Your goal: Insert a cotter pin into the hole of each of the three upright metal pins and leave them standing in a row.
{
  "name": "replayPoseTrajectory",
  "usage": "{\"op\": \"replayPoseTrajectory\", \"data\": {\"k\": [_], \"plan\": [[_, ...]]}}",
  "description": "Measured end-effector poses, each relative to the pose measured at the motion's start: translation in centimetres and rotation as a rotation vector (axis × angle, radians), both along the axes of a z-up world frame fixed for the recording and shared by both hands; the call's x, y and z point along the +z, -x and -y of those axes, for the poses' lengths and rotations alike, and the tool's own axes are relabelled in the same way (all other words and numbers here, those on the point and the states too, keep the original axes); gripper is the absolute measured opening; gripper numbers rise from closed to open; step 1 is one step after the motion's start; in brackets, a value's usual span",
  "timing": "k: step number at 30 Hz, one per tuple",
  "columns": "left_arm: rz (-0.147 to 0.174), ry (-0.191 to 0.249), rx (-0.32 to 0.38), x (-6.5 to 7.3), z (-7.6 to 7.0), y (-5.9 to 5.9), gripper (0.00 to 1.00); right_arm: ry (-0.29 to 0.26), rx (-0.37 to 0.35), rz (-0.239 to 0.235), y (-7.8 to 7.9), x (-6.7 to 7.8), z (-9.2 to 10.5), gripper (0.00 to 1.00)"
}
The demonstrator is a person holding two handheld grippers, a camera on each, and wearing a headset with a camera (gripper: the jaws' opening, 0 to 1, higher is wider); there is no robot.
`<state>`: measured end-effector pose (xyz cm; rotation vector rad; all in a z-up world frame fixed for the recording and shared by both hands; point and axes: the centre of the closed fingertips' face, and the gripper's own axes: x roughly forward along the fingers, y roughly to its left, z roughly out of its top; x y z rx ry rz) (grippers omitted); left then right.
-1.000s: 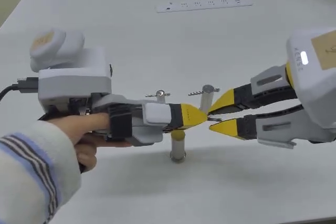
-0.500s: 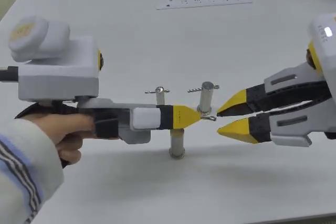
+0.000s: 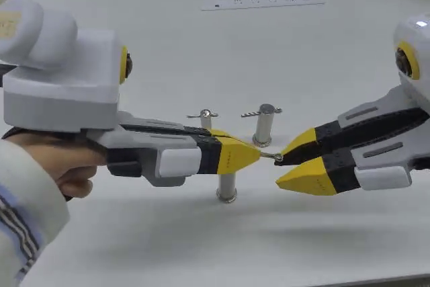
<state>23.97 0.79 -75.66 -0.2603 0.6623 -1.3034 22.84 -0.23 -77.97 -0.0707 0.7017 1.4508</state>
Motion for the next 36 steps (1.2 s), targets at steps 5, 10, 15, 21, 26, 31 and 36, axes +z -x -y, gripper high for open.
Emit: {"op": "replayPoseTrajectory", "data": {"k": [5,10,15,21,26,31,36], "plan": [[0.075,-0.004,-0.07,0.4,0.0,1.1,0.01,-0.05,0.02,-0.105,0.8,0.2,-0.1,0.18],[0.131,-0.013,-0.122,0.6,0.2,1.8,0.01,-0.068,0.018,-0.162,1.0,0.2,-0.4,0.19],[0.159,-0.006,-0.159,0.7,0.3,2.0,0.01,-0.093,0.03,-0.204,1.1,0.7,-0.8,0.18],[0.153,-0.004,-0.179,0.7,0.2,2.1,0.01,-0.096,0.057,-0.196,1.3,0.8,-1.2,0.14],[0.166,0.002,-0.184,0.8,0.3,2.0,0.01,-0.108,0.085,-0.2,1.7,0.7,-1.9,0.12],[0.174,0.003,-0.207,0.8,0.2,2.3,0.01,-0.104,0.114,-0.21,2.2,0.5,-2.2,0.08],[0.168,0.003,-0.209,0.7,0.1,2.4,0.01,-0.094,0.144,-0.177,2.4,0.5,-2.2,0.07]]}}
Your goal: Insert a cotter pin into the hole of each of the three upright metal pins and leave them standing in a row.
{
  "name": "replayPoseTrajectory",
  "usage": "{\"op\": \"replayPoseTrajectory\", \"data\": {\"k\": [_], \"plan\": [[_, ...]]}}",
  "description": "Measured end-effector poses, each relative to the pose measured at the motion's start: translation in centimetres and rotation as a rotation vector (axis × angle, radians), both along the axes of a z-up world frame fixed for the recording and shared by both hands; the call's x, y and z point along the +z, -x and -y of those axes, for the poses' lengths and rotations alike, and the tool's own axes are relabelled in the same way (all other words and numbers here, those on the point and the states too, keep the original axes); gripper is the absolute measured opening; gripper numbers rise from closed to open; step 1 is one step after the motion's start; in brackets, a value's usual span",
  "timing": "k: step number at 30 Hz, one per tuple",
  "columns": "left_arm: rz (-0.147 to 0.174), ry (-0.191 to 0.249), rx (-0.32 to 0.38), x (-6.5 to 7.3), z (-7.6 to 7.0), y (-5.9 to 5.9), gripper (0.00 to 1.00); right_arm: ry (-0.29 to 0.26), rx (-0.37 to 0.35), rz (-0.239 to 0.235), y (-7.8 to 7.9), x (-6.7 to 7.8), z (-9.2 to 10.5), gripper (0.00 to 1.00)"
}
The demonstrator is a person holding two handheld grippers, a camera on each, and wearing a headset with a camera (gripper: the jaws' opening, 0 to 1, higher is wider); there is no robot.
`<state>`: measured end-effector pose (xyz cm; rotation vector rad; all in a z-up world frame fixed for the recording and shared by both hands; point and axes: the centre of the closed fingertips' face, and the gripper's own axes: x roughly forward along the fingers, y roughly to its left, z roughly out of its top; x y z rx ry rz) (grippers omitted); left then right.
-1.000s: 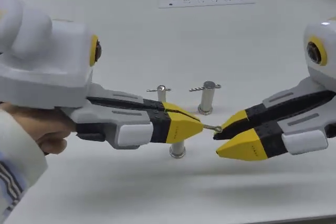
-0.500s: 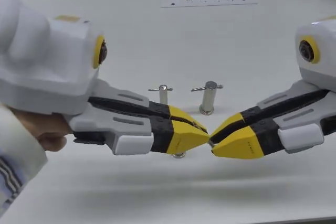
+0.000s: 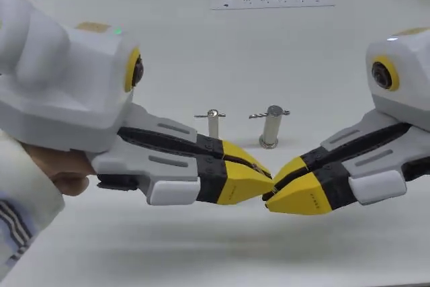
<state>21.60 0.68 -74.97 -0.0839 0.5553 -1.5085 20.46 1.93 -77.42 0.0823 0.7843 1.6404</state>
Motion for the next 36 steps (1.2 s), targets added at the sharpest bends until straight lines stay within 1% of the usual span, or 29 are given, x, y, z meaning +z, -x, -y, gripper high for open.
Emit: {"op": "replayPoseTrajectory", "data": {"k": [2,8,10,11,13,15,19,24,27,28,29,30,31,32,35,36], "plan": [[-0.008,0.001,0.012,0.0,-0.1,-0.2,0.01,0.006,0.0,0.03,-0.1,0.0,0.0,0.07],[-0.014,-0.002,0.046,-0.3,-0.1,-0.8,0.01,0.038,-0.017,0.115,-0.7,-0.2,0.0,0.06],[-0.031,-0.004,0.062,-0.4,-0.2,-1.0,0.01,0.056,-0.018,0.147,-0.8,-0.2,0.1,0.06],[-0.046,-0.003,0.075,-0.5,-0.1,-1.1,0.01,0.067,-0.019,0.168,-0.9,-0.3,0.1,0.06],[-0.078,-0.002,0.1,-0.7,-0.2,-1.3,0.01,0.082,-0.026,0.192,-1.1,-0.3,0.1,0.05],[-0.069,0.0,0.103,-0.7,-0.2,-1.4,0.02,0.095,-0.028,0.219,-1.3,-0.4,0.2,0.05],[-0.091,-0.01,0.128,-1.1,-0.2,-1.7,0.02,0.127,-0.027,0.276,-1.6,-0.6,0.3,0.05],[-0.102,-0.023,0.131,-1.5,-0.7,-2.0,0.01,0.158,-0.009,0.334,-1.7,-0.8,0.4,0.05],[-0.119,-0.033,0.126,-1.7,-0.7,-1.7,0.01,0.171,0.006,0.352,-1.5,-0.9,0.3,0.05],[-0.124,-0.039,0.125,-1.8,-0.7,-1.7,0.01,0.178,0.014,0.369,-1.5,-0.9,0.4,0.05],[-0.128,-0.04,0.126,-1.8,-0.6,-1.6,0.01,0.181,0.019,0.375,-1.4,-0.9,0.4,0.05],[-0.147,-0.043,0.128,-1.8,-0.6,-1.6,0.01,0.187,0.027,0.387,-1.4,-0.9,0.3,0.05],[-0.154,-0.044,0.13,-1.9,-0.6,-1.5,0.01,0.191,0.031,0.395,-1.4,-0.9,0.4,0.05],[-0.154,-0.047,0.132,-1.9,-0.6,-1.6,0.01,0.198,0.035,0.41,-1.4,-0.9,0.4,0.05],[-0.148,-0.054,0.124,-2.0,-0.5,-1.4,0.01,0.203,0.044,0.415,-1.3,-0.9,0.4,0.05],[-0.134,-0.055,0.119,-2.0,-0.5,-1.2,0.01,0.204,0.05,0.419,-1.5,-0.9,0.6,0.05]]}}
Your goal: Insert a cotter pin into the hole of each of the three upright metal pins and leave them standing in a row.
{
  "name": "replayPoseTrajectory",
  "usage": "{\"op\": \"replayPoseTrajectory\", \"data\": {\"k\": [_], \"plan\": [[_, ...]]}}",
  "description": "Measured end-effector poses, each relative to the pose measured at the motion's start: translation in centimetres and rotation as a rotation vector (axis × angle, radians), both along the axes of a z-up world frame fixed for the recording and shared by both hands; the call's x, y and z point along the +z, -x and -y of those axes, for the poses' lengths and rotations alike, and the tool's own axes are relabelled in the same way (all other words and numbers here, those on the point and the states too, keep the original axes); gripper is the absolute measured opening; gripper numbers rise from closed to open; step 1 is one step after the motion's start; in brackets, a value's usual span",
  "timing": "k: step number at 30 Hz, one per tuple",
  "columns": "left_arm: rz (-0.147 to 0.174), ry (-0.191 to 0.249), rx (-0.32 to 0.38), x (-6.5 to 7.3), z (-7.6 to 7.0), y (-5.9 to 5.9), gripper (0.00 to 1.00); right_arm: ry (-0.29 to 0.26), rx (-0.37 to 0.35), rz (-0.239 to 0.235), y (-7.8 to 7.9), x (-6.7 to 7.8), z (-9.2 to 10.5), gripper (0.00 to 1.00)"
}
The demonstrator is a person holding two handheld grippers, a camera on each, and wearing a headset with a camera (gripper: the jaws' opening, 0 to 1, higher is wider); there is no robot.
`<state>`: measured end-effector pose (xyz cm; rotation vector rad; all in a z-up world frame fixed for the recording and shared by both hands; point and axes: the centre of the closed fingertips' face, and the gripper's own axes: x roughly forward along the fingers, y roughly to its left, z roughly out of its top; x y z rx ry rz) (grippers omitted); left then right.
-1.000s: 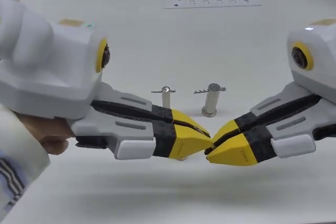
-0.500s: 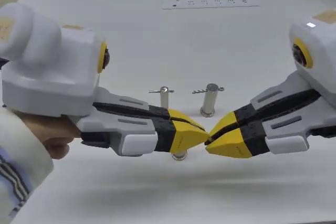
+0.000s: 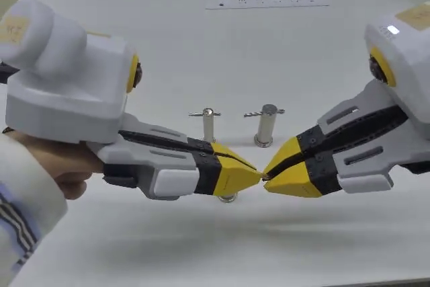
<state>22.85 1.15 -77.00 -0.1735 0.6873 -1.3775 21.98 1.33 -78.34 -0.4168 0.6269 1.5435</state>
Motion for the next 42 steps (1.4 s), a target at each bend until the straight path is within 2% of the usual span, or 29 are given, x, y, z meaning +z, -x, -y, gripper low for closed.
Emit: {"op": "replayPoseTrajectory", "data": {"k": [3,5,9,11,12,13,15,17,20,23,25,26,27,29,32,34,37,40,42], "plan": [[0.013,-0.02,-0.018,-0.2,0.1,0.4,0.0,0.006,0.005,-0.013,0.1,0.0,0.1,0.05],[0.042,-0.028,-0.034,-0.2,0.2,0.5,0.0,0.01,0.007,-0.021,0.3,-0.1,0.2,0.05],[0.074,-0.028,-0.055,0.0,0.4,0.8,0.0,0.008,0.014,-0.044,0.6,-0.2,0.2,0.05],[0.116,-0.031,-0.075,0.1,0.4,1.0,0.0,0.005,0.016,-0.054,0.7,-0.2,0.2,0.04],[0.164,-0.032,-0.098,0.1,0.5,1.0,0.0,0.005,0.017,-0.056,0.7,-0.2,0.2,0.04],[0.179,-0.032,-0.107,0.1,0.5,1.1,0.0,0.006,0.02,-0.056,0.7,-0.2,0.2,0.04],[0.184,-0.032,-0.111,0.2,0.5,1.2,0.0,0.007,0.026,-0.053,0.7,-0.2,0.3,0.04],[0.205,-0.029,-0.118,0.2,0.6,1.2,0.0,0.007,0.024,-0.048,0.6,-0.2,0.3,0.04],[0.267,-0.023,-0.133,0.4,0.6,1.0,0.0,0.003,0.015,-0.045,0.5,-0.1,0.4,0.03],[0.354,-0.023,-0.158,0.4,0.8,0.9,0.01,0.014,0.018,-0.026,0.3,-0.1,0.5,0.03],[0.341,-0.025,-0.15,0.3,0.9,1.0,0.01,0.024,0.02,-0.019,0.3,-0.2,0.6,0.03],[0.319,-0.023,-0.118,0.4,0.9,0.7,0.01,0.028,0.017,-0.016,0.2,-0.3,0.6,0.03],[0.324,-0.007,-0.108,0.6,1.0,0.5,0.02,0.031,0.015,-0.014,0.1,-0.3,0.6,0.03],[0.377,0.011,-0.073,1.1,1.0,-0.2,0.04,0.049,0.015,-0.006,0.0,-0.7,0.7,0.03],[0.425,-0.007,-0.019,1.1,0.4,-1.4,0.16,0.081,0.015,0.009,-0.2,-1.3,0.9,0.03],[0.428,-0.014,-0.002,1.0,0.1,-1.7,0.21,0.108,0.012,0.021,-0.5,-1.7,1.0,0.03],[0.425,-0.043,0.019,0.3,-0.6,-2.1,0.23,0.143,0.008,0.041,-1.2,-2.3,1.3,0.03],[0.446,-0.126,0.048,-1.4,-1.6,-3.1,0.26,0.17,-0.011,0.056,-1.9,-2.6,1.4,0.03],[0.431,-0.137,0.043,-2.1,-1.9,-3.0,0.27,0.193,-0.023,0.07,-2.4,-2.9,1.5,0.03]]}}
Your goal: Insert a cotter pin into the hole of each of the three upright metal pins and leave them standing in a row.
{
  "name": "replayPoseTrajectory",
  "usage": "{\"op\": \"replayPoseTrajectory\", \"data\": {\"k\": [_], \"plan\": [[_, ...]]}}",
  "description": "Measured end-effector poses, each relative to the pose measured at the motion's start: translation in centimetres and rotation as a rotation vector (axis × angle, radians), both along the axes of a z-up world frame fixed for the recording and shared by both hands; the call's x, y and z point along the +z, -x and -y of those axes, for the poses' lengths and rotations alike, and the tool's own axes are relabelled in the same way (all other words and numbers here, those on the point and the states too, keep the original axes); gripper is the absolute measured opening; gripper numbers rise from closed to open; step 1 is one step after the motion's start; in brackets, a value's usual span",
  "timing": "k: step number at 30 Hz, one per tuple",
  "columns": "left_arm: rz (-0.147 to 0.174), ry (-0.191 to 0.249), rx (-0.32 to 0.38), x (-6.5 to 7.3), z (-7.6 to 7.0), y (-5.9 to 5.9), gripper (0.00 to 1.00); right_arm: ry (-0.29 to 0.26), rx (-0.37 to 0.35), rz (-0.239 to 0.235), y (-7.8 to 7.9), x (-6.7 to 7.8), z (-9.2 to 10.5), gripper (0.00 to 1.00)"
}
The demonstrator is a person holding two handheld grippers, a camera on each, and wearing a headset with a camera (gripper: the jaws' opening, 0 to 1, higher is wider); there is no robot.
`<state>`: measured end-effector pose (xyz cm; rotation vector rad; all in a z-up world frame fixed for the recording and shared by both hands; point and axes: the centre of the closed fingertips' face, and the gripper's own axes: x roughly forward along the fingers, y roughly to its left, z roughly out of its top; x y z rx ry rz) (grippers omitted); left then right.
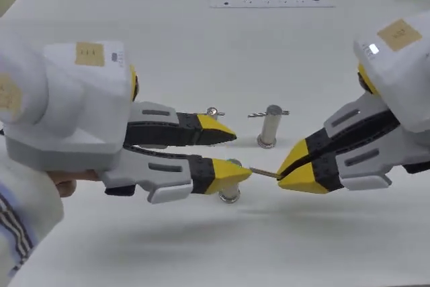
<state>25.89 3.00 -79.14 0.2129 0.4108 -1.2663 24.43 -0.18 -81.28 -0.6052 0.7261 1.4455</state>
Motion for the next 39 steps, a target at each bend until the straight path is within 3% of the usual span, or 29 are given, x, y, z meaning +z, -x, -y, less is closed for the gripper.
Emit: {"op": "replayPoseTrajectory", "data": {"k": [4,9,14,16,22,39], "plan": [[-0.018,-0.002,0.006,-1.0,-0.3,-0.2,0.27,0.033,0.007,0.02,-0.3,-0.6,0.1,0.03],[-0.03,-0.065,-0.018,-3.0,-0.4,0.0,0.24,0.055,0.009,0.037,-0.5,-1.2,0.2,0.03],[-0.046,-0.05,0.011,-3.7,-0.1,-0.4,0.22,0.06,0.001,0.049,-0.8,-1.5,0.3,0.04],[-0.066,-0.034,0.008,-3.8,0.0,-0.2,0.21,0.057,-0.001,0.048,-0.9,-1.5,0.3,0.04],[-0.062,-0.04,0.024,-4.2,0.0,-0.4,0.12,0.056,0.005,0.045,-0.9,-1.5,0.0,0.04],[-0.072,-0.044,0.016,-4.2,0.0,0.0,0.12,0.079,0.046,0.064,-0.9,-1.2,-0.5,0.04]]}}
